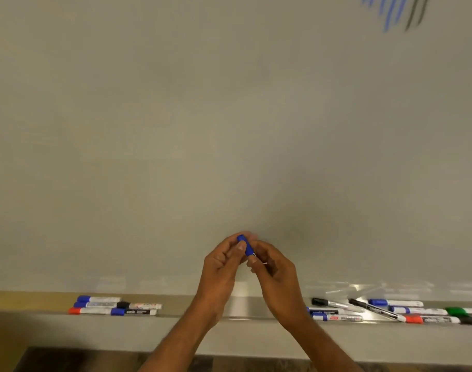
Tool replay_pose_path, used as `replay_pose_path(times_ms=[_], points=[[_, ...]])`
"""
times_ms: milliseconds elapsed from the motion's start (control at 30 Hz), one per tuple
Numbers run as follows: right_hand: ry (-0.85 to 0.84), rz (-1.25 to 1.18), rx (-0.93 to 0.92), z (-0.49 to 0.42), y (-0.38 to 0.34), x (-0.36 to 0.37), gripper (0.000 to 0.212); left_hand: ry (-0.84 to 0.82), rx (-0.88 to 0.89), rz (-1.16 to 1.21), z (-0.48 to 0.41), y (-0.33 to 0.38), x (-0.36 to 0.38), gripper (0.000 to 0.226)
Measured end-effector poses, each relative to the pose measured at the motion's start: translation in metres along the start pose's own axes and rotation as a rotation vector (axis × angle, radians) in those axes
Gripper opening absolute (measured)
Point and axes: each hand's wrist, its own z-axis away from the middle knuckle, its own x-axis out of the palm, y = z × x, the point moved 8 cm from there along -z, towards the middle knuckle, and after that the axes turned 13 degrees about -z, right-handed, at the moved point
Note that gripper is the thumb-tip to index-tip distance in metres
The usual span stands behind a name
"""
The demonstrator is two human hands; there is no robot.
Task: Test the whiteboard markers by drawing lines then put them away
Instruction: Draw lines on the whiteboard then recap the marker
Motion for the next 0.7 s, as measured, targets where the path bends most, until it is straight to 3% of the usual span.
replay_pose_path(times_ms=[267,467,700], points=[[-0.042,-0.157,-0.042,-0.005,-0.113,0.015,0.016,-0.106,0.157,0.015,0.012,0.106,-0.011,0.030],[-0.091,-0.132,-0.113,-0.006,-0.169,0.024,0.036,-0.140,0.253,0.018,0.020,0.163,-0.013,0.031],[0.022,-0.007,-0.302,-0.009,-0.216,0.024,0.041,-0.131,0.311,0.061,0.025,0.208,-0.010,0.031]])
